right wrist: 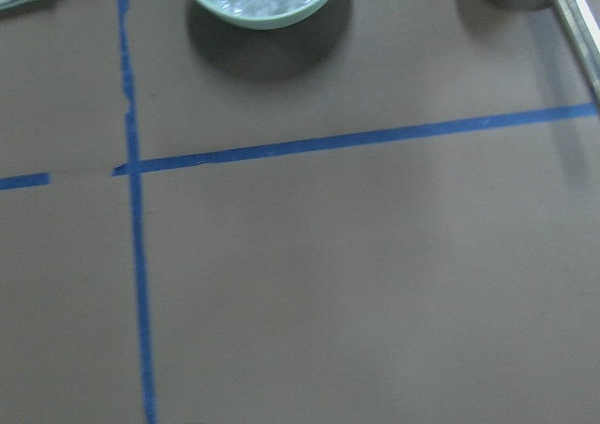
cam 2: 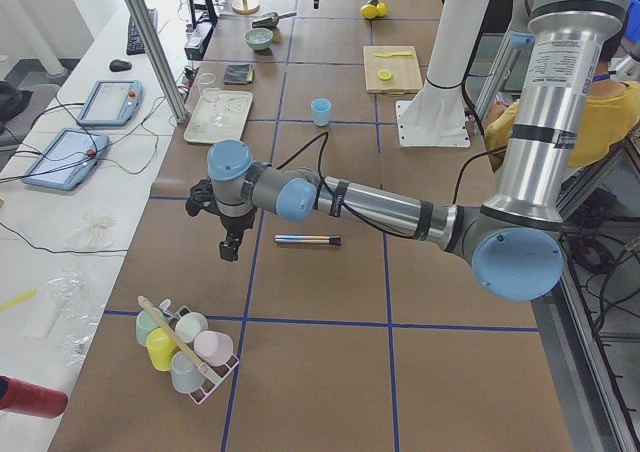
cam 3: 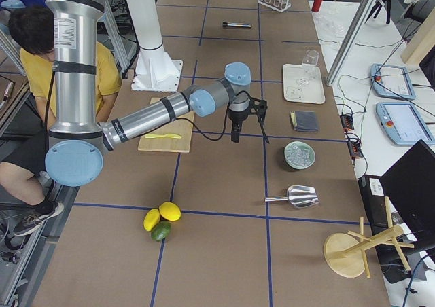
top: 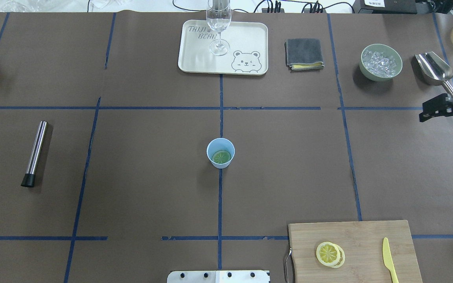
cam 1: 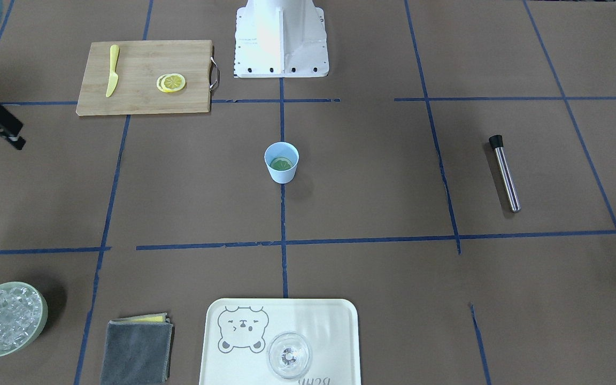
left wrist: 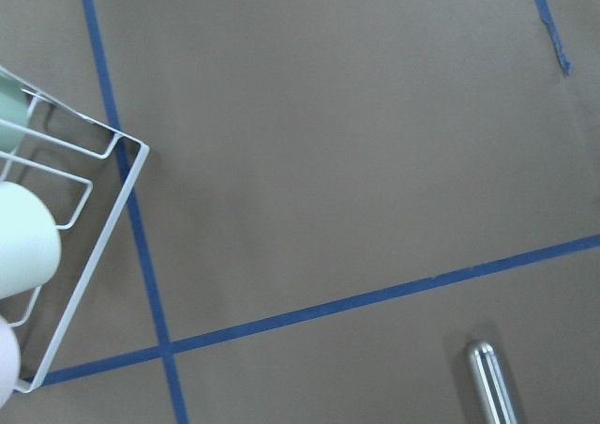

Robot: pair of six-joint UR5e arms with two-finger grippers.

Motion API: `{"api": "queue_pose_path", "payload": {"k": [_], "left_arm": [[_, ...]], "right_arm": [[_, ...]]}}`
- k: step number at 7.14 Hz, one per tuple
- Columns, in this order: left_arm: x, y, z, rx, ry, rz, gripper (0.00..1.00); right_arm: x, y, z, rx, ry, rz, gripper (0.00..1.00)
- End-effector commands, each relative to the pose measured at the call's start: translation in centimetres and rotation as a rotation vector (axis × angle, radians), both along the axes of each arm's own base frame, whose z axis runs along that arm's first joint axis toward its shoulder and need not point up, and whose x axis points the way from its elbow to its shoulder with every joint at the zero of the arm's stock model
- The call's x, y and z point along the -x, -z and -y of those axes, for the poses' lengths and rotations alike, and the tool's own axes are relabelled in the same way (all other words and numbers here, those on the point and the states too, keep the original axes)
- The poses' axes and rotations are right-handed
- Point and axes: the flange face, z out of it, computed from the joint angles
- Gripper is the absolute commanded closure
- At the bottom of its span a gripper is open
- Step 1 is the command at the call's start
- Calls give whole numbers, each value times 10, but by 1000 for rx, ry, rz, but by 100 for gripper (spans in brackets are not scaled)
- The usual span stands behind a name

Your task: Squeeze lemon into cup

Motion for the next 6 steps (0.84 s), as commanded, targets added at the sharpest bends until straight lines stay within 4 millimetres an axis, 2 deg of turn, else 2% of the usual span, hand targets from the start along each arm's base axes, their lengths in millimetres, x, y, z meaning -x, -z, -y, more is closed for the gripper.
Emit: {"api": "queue_pose_path", "payload": {"k": [1,2,3,4,5,6], "left_arm": [[48,-54,-13,-11,-28,29,0],[75,-74,-19,6,-10,35,0],[76,-76,-19,97,-9,34,0],[76,-71,-28,120,-11,32,0],[75,-66,-52,109,-11,36,0],[75,-62,-85,101,-9,34,0]], "right_arm": [[-99,-99,32,-70,92,35,0],[-128,-125,31,-84,94,29,0],[-139,-135,26,-86,94,33,0],[-142,-147,22,-65,89,36,0],[-147,-162,20,-37,79,42,0],[-151,-167,11,-34,81,40,0]]}}
